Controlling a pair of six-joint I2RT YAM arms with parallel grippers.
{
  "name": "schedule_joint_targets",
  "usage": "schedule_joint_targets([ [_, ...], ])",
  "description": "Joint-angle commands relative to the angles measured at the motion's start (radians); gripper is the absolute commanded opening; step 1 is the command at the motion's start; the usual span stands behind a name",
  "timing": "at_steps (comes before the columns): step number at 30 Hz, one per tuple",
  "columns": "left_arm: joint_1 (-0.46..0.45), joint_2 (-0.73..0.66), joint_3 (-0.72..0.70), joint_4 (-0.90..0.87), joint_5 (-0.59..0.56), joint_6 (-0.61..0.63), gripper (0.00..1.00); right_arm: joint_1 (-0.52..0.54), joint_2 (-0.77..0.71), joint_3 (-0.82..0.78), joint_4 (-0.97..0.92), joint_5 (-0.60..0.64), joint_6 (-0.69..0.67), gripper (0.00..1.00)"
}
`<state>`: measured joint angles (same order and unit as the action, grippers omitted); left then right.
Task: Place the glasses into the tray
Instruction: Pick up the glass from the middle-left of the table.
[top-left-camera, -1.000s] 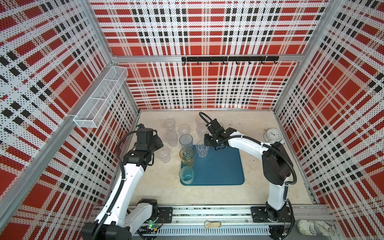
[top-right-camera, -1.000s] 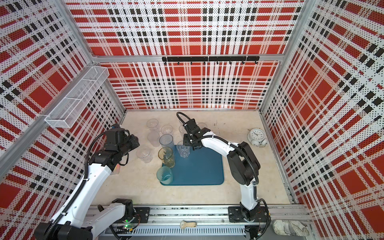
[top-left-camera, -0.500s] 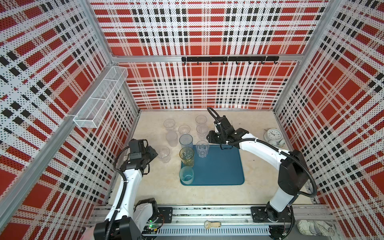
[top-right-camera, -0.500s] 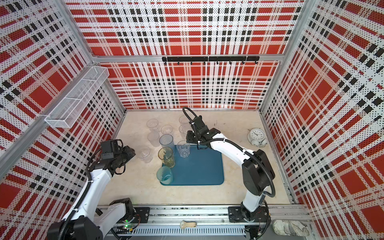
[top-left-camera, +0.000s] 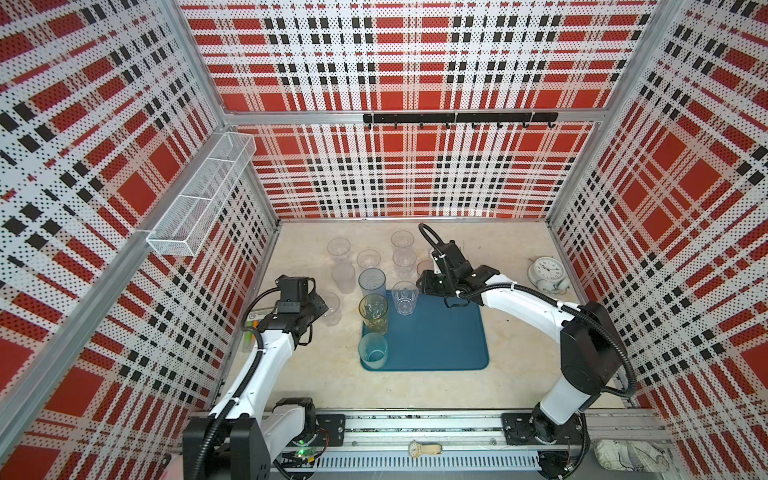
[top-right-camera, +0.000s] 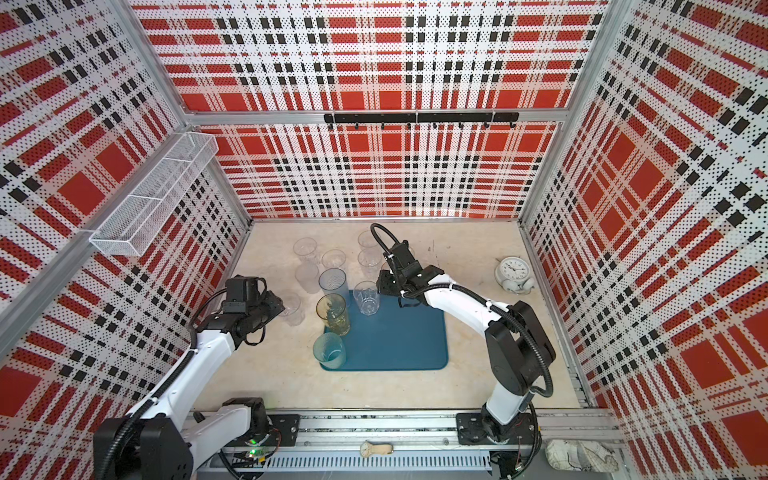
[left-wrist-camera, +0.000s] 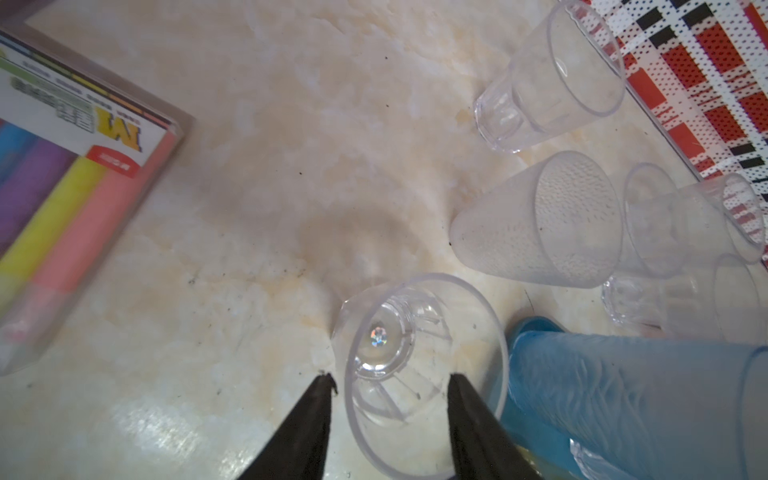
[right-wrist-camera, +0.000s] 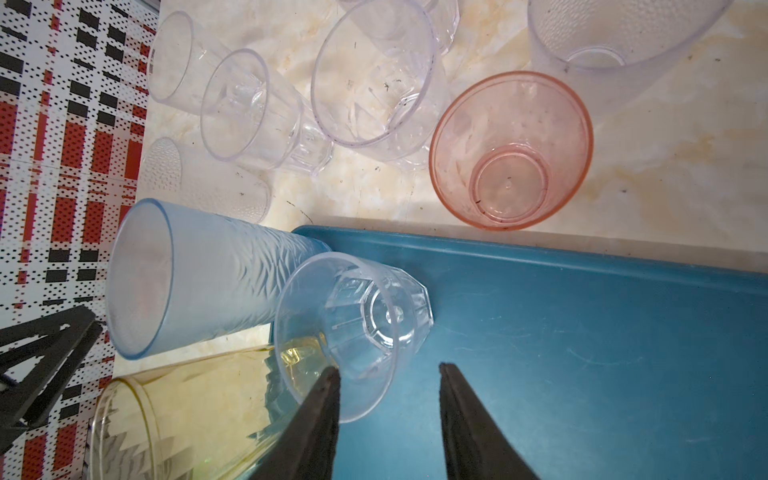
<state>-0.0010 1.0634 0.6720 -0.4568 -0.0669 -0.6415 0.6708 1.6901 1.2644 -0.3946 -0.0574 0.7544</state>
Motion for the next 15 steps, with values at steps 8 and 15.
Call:
schedule_joint_targets([
  [8, -0.022, 0.013, -0.056, 0.044, -0.062, -0.049, 0.45, -0.005, -0.045, -0.033, 0.057, -0.012, 0.026, 0.43],
  [15, -0.032, 0.044, -0.092, 0.1, -0.06, -0.056, 0.36, -0.005, -0.046, -0.062, 0.074, -0.019, 0.039, 0.43],
])
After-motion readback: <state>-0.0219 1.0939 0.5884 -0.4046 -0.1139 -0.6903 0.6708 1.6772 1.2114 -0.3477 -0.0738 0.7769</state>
